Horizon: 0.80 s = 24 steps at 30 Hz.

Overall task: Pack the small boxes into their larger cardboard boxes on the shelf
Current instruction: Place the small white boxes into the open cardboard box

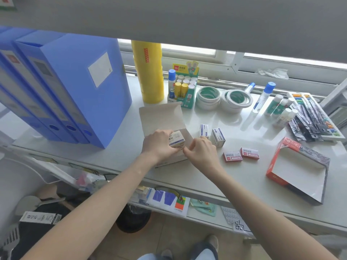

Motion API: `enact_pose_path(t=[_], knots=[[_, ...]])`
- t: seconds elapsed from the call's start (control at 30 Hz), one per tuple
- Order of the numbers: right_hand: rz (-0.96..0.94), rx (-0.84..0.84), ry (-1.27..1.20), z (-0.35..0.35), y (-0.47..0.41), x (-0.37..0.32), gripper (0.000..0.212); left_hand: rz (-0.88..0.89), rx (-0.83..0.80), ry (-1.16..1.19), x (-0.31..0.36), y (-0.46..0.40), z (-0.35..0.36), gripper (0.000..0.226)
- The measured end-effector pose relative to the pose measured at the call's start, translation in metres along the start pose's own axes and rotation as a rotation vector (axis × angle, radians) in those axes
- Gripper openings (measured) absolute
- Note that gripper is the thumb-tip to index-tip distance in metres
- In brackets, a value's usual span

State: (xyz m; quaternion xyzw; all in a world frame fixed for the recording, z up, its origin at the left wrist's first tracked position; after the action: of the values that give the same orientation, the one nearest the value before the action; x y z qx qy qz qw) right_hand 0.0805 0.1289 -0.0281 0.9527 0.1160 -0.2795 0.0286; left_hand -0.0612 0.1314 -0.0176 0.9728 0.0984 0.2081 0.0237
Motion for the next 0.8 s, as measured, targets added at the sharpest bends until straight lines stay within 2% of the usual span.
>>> enact_pose_path(t=[0.1,0.33,0.47,0.53,0.67,0.73,0.8], knots=[[-0.017,0.009,0.017,0.000,-0.002,-0.002,0.021,-0.034,-0.042,0.020,-0.009,-0.005,0.007,0.036],[-0.013,-0.060,-0.116,0.007,-0.008,0.001,0.042,0.029,-0.098,0.097,0.001,-0.016,0.016,0.044],[-0.013,-0.044,-0.147,0.003,-0.009,0.005,0.043,0.061,-0.106,0.166,0.007,-0.019,0.021,0.049],[-0.006,-0.055,-0.169,0.002,-0.009,0.006,0.045,0.051,-0.054,0.173,0.006,-0.018,0.022,0.051],[-0.003,-0.070,-0.203,0.001,-0.010,0.007,0.043,0.004,0.126,-0.099,0.006,-0.017,0.011,0.062],[0.008,-0.082,-0.221,0.001,-0.010,0.008,0.042,-0.043,0.110,-0.161,0.006,-0.017,0.009,0.067],[0.022,-0.091,-0.237,0.001,-0.012,0.011,0.042,-0.095,0.026,-0.166,0.002,-0.019,0.015,0.066]])
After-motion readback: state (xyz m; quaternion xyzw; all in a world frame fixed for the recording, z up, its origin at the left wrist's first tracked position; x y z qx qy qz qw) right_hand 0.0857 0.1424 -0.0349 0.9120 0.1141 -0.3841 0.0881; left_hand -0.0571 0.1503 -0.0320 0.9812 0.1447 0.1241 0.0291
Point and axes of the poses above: each hand's wrist, its own y-axis away from the middle knuckle, its own z-axis out of the palm, x = y × z, the point moved 6 cm from there along -y, towards the middle knuckle, and after that the axes turned 10 degrees about -z, right-handed, at the moved point
